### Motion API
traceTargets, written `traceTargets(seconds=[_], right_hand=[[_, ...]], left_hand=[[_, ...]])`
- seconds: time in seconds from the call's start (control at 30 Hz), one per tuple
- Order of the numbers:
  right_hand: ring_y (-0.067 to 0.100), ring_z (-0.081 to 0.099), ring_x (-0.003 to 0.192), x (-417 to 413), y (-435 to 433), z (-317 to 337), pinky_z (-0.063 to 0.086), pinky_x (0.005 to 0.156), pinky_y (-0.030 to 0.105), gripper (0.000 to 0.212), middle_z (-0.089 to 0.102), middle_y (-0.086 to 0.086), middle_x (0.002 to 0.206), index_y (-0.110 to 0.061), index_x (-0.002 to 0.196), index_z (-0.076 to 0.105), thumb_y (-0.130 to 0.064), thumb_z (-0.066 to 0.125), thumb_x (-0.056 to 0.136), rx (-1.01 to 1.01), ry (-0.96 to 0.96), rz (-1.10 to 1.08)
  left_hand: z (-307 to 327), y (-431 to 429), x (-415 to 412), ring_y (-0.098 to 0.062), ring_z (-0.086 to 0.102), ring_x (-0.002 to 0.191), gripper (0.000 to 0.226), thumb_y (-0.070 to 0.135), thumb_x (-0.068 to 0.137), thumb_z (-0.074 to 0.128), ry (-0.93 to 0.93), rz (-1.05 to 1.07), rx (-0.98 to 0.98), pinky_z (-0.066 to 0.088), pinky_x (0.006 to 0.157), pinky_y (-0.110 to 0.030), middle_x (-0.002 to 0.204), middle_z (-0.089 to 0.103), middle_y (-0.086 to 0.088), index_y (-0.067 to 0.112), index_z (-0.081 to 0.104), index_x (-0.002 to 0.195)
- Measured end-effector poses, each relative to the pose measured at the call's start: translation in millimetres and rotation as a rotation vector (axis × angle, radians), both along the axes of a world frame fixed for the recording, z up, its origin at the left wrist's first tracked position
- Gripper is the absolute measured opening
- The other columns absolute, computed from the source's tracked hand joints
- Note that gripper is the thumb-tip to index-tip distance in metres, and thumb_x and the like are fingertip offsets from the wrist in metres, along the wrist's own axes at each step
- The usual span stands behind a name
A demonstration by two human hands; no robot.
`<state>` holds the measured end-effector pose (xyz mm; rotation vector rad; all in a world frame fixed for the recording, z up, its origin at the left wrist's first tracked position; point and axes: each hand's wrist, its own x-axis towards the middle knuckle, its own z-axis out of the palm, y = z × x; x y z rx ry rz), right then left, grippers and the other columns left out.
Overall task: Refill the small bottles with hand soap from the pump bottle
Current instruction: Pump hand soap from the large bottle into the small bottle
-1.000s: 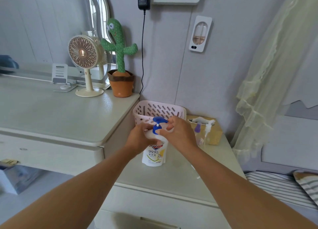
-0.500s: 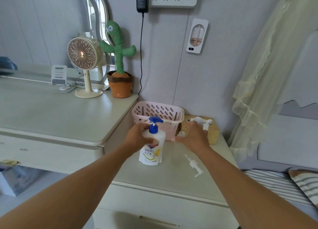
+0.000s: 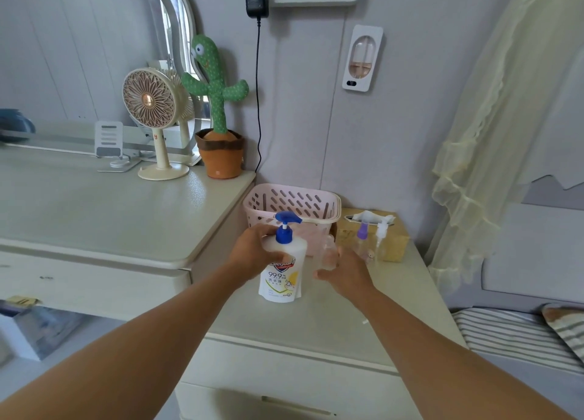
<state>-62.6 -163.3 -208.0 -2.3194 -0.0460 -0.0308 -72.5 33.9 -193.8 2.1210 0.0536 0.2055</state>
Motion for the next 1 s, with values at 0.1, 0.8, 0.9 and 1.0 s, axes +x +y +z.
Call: traceTargets(seconds=[0.1, 0.8, 0.9, 1.0], right_hand=[[0.016, 0.054, 0.104, -4, 3, 7, 0.046, 0.081, 0.029, 0.046, 0.057, -0.005, 0.111, -0.017, 0.121, 0.051, -0.026, 0.071, 0.080, 0.066, -0.108, 0.052], [0.011, 0.056, 0.101, -23, -18, 36, 0.049, 0.083, 0.029, 0.048, 0.060, -0.007, 0.115, -0.027, 0.127, 0.050, -0.038, 0.063, 0.082, -0.102, -0.330, 0.213], [0.011, 0.056, 0.103, -20, -20, 37, 0.049, 0.084, 0.028, 0.051, 0.061, -0.006, 0.118, -0.028, 0.129, 0.050, -0.041, 0.063, 0.081, -0.105, -0.328, 0.221], [0.008, 0.057, 0.102, -18, -21, 40, 0.049, 0.084, 0.028, 0.054, 0.061, -0.007, 0.118, -0.029, 0.131, 0.050, -0.043, 0.063, 0.080, -0.114, -0.321, 0.244]], left_hand=[[-1, 0, 0, -0.018, 0.060, 0.101, 0.061, 0.011, 0.067, 0.082, -0.007, 0.004, 0.005, 0.050, 0.083, -0.029, 0.120, 0.059, 0.001, 0.019, 0.059, 0.123], [63, -19, 35, -0.025, 0.062, 0.101, 0.074, 0.070, 0.081, 0.019, -0.172, 0.136, 0.180, 0.051, 0.087, -0.048, 0.110, 0.064, -0.009, 0.014, 0.056, 0.112], [70, -29, 52, -0.032, 0.046, 0.124, 0.064, 0.062, 0.088, 0.020, -0.063, 0.179, 0.368, 0.035, 0.104, -0.054, 0.131, 0.052, -0.012, 0.019, 0.051, 0.123], [84, -47, 46, -0.035, 0.008, 0.143, 0.045, 0.037, 0.102, 0.020, 0.079, 0.137, 0.576, 0.005, 0.112, -0.057, 0.154, 0.022, -0.008, 0.024, 0.036, 0.141]])
